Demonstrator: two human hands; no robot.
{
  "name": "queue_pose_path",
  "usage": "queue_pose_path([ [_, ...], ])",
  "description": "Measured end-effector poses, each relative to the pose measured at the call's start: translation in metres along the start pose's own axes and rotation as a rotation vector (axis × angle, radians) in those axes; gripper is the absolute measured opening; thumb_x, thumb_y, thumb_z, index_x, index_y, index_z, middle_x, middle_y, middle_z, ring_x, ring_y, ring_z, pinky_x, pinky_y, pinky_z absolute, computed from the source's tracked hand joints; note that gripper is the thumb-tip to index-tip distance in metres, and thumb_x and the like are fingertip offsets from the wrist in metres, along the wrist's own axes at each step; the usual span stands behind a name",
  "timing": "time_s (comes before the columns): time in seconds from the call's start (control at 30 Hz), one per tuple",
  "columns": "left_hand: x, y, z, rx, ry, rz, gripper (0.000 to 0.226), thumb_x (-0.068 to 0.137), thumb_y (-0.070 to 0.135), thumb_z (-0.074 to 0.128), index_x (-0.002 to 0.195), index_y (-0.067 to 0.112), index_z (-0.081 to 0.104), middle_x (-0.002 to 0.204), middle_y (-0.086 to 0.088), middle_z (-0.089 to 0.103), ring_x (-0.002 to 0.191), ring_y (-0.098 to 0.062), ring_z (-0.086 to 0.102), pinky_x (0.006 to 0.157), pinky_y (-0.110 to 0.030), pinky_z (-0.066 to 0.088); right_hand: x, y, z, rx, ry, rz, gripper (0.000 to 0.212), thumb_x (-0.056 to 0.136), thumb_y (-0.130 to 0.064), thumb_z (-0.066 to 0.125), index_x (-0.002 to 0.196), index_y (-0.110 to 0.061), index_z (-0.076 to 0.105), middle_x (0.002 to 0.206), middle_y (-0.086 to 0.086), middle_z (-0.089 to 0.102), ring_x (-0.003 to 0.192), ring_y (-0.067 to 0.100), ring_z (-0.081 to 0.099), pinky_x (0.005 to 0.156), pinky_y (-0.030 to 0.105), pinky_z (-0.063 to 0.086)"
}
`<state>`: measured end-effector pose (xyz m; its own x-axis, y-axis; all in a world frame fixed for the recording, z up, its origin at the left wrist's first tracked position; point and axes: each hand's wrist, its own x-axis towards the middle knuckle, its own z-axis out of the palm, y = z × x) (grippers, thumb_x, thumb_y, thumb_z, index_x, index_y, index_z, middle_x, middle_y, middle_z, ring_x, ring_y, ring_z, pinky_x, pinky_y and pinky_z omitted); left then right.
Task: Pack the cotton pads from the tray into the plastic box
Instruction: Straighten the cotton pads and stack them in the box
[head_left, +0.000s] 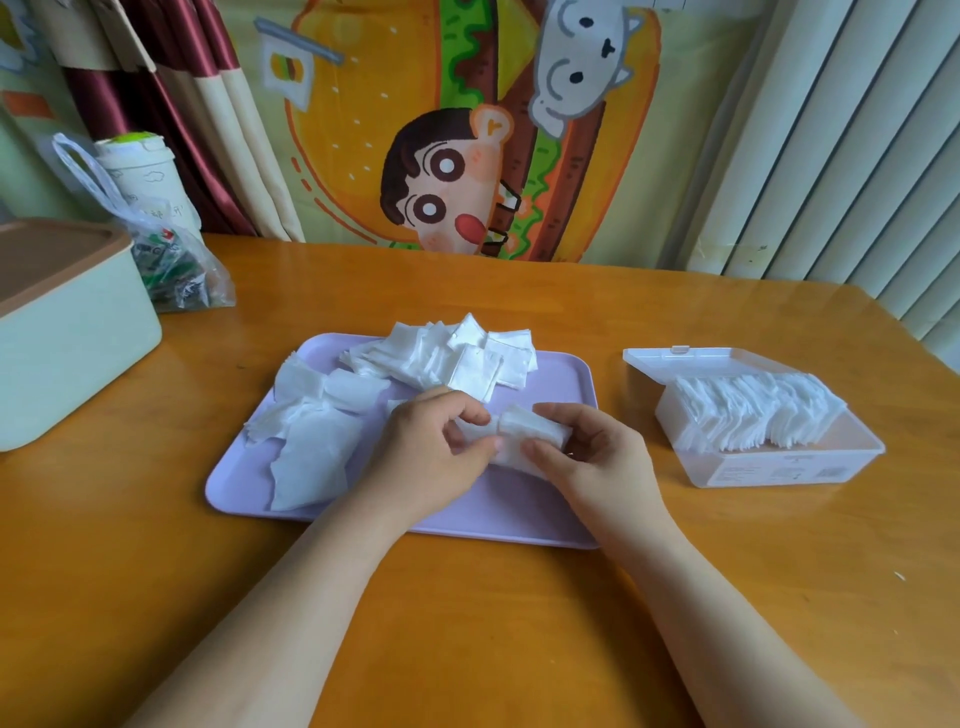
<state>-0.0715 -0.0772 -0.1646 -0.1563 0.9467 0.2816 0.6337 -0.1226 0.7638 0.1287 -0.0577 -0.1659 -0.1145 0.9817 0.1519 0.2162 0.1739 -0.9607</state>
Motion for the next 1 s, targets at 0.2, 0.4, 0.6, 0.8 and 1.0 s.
queue_pose_path([
  [0.2, 0.003, -0.015, -0.008, 0.183, -0.039, 0.000, 0.030, 0.093, 0.028, 0.074, 0.123, 0.023, 0.072, 0.106, 0.012, 0.067, 0.089, -0.011, 0.062, 0.086, -0.034, 0.055, -0.003, 0.001, 0.006, -0.164, 0.130, -0.107, 0.028, 0.096, -0.012, 0.072, 0.109, -0.037, 0.068, 0.101, -0.023, 0.073, 0.095, -0.004, 0.067, 0.081, 0.005, 0.046],
  [0.4, 0.005, 0.001, -0.003, 0.314, -0.176, -0.139, 0.029, 0.092, 0.054, 0.065, 0.103, 0.027, 0.059, 0.106, 0.011, 0.056, 0.099, -0.018, 0.060, 0.085, -0.039, 0.053, -0.001, 0.002, 0.008, -0.341, 0.084, -0.120, 0.033, 0.097, -0.007, 0.066, 0.127, -0.021, 0.070, 0.095, -0.027, 0.066, 0.083, -0.013, 0.060, 0.074, 0.001, 0.042],
  [0.6, 0.007, 0.007, 0.003, 0.231, -0.209, -0.195, 0.030, 0.084, 0.052, 0.072, 0.103, 0.034, 0.058, 0.106, 0.011, 0.056, 0.100, -0.016, 0.059, 0.088, -0.038, 0.052, -0.002, -0.001, 0.009, -0.343, 0.085, -0.108, 0.033, 0.096, -0.010, 0.068, 0.126, -0.022, 0.071, 0.086, -0.018, 0.069, 0.077, -0.008, 0.060, 0.069, 0.003, 0.042],
  [0.8, 0.006, -0.001, -0.005, -0.277, -0.112, -0.246, 0.018, 0.085, 0.020, 0.080, 0.089, 0.027, 0.064, 0.070, 0.007, 0.053, 0.061, -0.009, 0.046, 0.062, -0.029, 0.042, 0.000, 0.001, 0.007, -0.311, 0.154, -0.092, 0.031, 0.098, -0.014, 0.067, 0.129, -0.022, 0.070, 0.093, -0.016, 0.070, 0.079, -0.004, 0.061, 0.071, 0.004, 0.044],
  [1.0, 0.005, 0.004, -0.014, -0.762, -0.196, -0.263, 0.018, 0.080, 0.014, 0.082, 0.094, 0.025, 0.076, 0.091, -0.008, 0.068, 0.088, -0.019, 0.065, 0.071, -0.029, 0.054, 0.002, 0.004, 0.006, -0.248, 0.165, -0.058, 0.033, 0.097, -0.018, 0.070, 0.129, -0.024, 0.070, 0.094, -0.013, 0.072, 0.087, 0.003, 0.064, 0.072, 0.007, 0.046],
])
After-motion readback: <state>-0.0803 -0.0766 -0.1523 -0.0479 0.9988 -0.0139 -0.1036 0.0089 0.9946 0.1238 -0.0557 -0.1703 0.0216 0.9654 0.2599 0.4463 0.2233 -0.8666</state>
